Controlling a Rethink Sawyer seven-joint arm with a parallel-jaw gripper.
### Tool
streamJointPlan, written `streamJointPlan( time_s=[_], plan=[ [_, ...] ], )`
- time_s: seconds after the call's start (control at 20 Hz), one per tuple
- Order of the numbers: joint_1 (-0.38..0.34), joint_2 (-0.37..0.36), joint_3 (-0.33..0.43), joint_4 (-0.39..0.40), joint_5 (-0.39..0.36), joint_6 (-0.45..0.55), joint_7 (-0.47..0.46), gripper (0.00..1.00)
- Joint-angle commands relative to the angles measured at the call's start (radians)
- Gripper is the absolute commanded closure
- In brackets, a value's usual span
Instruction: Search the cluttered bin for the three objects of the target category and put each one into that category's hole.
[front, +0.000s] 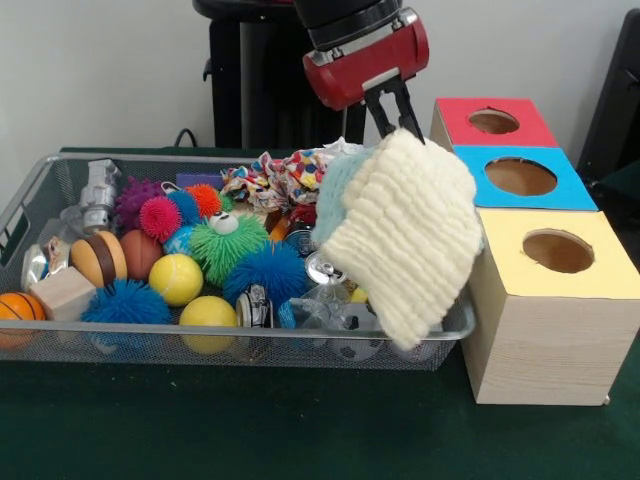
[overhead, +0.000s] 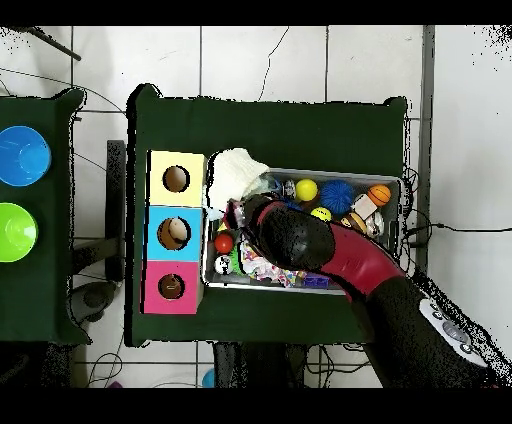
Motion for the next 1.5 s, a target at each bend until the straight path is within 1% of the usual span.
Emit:
streamJointPlan(
  time_s=[0.05,0.15,0.3,0.5,0.65,0.85,1.15,1.35,1.5],
  plan=[
    [0.048,-0.029,-0.098,-0.089,-0.047,0.194,0.108,1.0],
    [0.044,-0.028,-0.12,-0.103,-0.076,0.212,0.083,1.0],
    [0.04,-0.034,-0.146,-0.131,-0.111,0.267,0.055,1.0],
    [0.047,-0.028,-0.168,-0.176,-0.154,0.32,0.046,1.0],
    [0.051,-0.029,-0.18,-0.194,-0.196,0.341,0.036,1.0],
    [0.088,-0.034,-0.234,-0.248,-0.299,0.395,0.029,1.0],
    [0.142,-0.035,-0.31,-0.327,-0.443,0.448,0.039,1.0],
    [0.159,-0.043,-0.327,-0.364,-0.502,0.482,0.02,1.0],
    [0.183,-0.049,-0.353,-0.403,-0.563,0.532,0.006,1.0]
  ],
)
